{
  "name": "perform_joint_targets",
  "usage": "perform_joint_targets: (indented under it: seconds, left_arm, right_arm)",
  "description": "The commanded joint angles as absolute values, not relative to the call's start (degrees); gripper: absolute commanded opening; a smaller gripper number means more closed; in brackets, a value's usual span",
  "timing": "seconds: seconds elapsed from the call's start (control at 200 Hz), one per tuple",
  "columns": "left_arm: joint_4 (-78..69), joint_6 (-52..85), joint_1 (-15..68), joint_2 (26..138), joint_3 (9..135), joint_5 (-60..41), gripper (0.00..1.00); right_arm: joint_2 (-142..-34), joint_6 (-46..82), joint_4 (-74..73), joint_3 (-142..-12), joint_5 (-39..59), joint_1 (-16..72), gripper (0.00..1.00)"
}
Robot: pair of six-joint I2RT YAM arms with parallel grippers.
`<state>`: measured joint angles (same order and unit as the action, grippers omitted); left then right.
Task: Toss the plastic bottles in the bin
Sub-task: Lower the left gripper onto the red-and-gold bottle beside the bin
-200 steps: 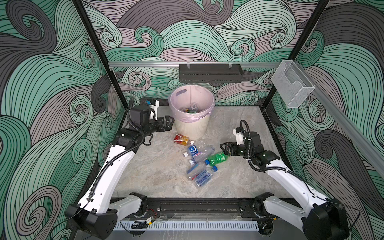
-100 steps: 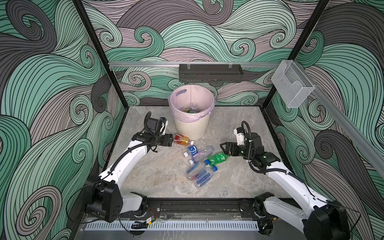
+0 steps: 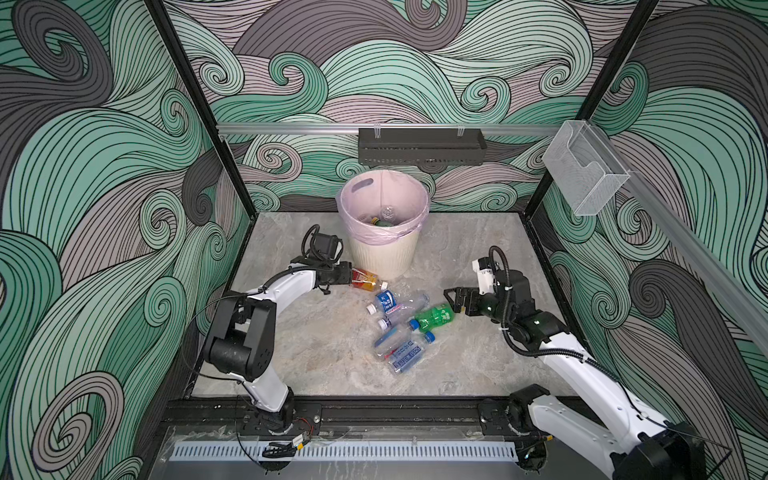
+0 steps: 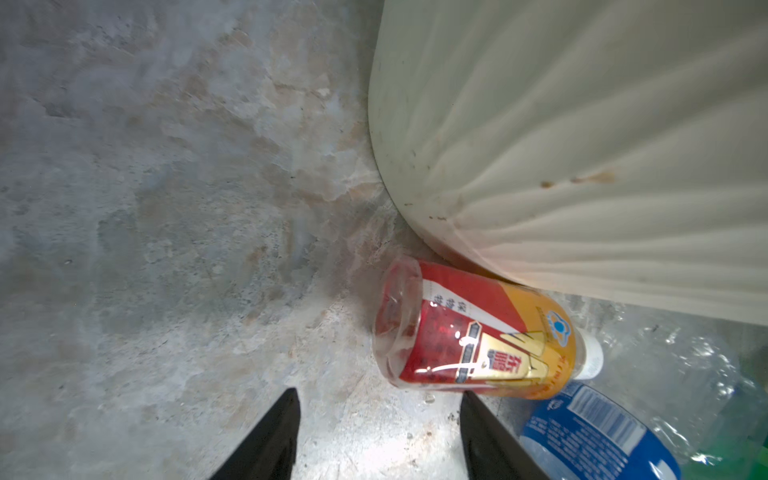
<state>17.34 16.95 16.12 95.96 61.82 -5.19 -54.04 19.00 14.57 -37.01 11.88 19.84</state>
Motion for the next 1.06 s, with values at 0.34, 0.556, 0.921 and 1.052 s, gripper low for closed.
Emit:
perform_joint_targets:
  seconds: [0.34, 0.556, 0.921, 1.052]
  left_arm:
    - [6.3, 15.4, 15.7, 100.0, 61.6, -12.5, 0.56]
    - [4.8, 16.0, 15.7, 100.3, 59.2, -14.0, 0.51]
    - [-1.5, 19.9, 16.0, 95.8, 49.9, -20.7, 0.44]
    - [-2.6, 22.1, 16.4, 90.9, 44.4, -21.7, 0.43]
  right_arm:
    - [-53.5, 18.8, 15.6, -36.3, 10.8, 19.4, 0.99]
    - [-53.2, 19.0, 16.0, -36.4, 10.5, 19.4, 0.99]
    - [-54.5, 20.0, 15.2, -36.6, 10.8, 19.4, 0.98]
    - [-54.4, 20.0, 15.2, -36.4, 10.7, 19.3, 0.98]
